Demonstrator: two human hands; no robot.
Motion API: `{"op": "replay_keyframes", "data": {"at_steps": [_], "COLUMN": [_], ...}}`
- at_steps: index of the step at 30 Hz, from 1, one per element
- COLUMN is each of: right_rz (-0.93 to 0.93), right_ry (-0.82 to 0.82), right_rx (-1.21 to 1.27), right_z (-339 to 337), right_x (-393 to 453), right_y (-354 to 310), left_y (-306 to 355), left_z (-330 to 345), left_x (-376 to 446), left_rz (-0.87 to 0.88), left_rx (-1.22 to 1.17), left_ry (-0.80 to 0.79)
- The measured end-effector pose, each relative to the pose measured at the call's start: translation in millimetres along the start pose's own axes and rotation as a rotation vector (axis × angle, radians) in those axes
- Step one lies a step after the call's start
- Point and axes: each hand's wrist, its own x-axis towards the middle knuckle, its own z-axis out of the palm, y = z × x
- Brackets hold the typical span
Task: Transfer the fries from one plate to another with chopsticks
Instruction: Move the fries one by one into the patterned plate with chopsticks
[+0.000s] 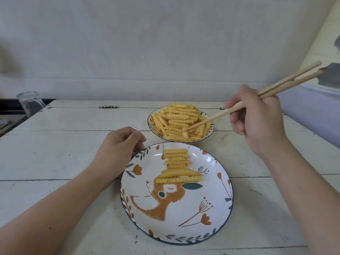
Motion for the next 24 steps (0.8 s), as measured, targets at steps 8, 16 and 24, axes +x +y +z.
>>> {"op": "replay_keyframes", "data": {"at_steps": [8, 16, 24], "right_rz": [0.054, 0.096, -0.077], "right_ry": [-0.247, -0.277, 0.131], "right_rx": [0.003, -0.082, -0.184], "right_z": [32.4, 40.8, 7.4], "right_x": [-37.1, -47.5, -8.5], "right_y": [8.2, 15.3, 3.1], "left_y": [-1.6, -1.4, -0.2], "left_z": [0.6, 0.1, -0.3], "left_x": [-0.2, 0.8, -0.4], "left_rz": [0.032, 0.028, 0.004], "left_rx": [-0.007, -0.019, 0.000], "left_ry": [0.005, 0.003, -0.001]}}
